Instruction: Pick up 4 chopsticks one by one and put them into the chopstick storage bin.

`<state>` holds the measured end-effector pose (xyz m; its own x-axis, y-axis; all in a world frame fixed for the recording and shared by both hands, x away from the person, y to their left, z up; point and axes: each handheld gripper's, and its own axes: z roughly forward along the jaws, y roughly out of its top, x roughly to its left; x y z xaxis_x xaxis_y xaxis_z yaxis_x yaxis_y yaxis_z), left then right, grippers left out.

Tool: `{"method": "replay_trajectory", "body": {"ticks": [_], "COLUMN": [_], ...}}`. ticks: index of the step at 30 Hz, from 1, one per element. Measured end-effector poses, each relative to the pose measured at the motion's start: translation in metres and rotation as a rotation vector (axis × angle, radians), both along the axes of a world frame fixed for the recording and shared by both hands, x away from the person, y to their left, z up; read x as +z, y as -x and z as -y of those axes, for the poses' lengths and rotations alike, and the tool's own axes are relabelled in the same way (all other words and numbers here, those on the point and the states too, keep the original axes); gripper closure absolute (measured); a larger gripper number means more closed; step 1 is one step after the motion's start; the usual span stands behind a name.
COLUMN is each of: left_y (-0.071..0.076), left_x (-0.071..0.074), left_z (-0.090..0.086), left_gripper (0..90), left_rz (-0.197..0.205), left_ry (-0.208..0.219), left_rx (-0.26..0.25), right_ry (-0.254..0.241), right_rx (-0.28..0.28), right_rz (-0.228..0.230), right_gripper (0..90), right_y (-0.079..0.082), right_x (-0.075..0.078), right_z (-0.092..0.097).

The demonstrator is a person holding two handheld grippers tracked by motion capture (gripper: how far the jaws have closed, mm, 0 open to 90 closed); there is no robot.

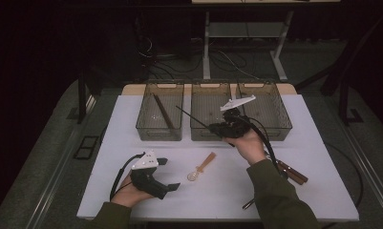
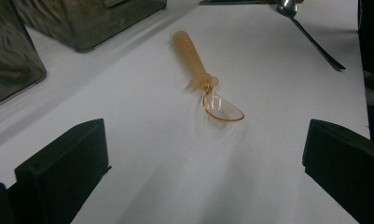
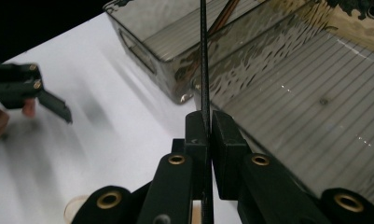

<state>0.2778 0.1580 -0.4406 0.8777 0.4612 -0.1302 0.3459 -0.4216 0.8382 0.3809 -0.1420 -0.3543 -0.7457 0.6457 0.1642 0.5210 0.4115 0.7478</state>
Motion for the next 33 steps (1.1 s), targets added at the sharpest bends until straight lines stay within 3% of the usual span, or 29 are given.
{"method": "replay_trajectory", "body": {"ticks": [19, 33], "left_y": [0.0, -0.001], "left_x": [0.001, 0.002], "left_z": [-0.001, -0.001], "left_gripper": [0.0, 0.0], "left_rz": [0.01, 0.021], "left_ry": [0.002, 0.006], "left_rx": [-0.009, -0.012], "right_ry": [0.048, 0.074], "right_rx": [-0.07, -0.118], "right_rz": [-0.024, -0.043], "right_gripper": [85.2, 85.1], "right_y": [-0.049, -0.081], "right_x": [0.01, 0.005], "right_z": [-0.063, -0.109]}}
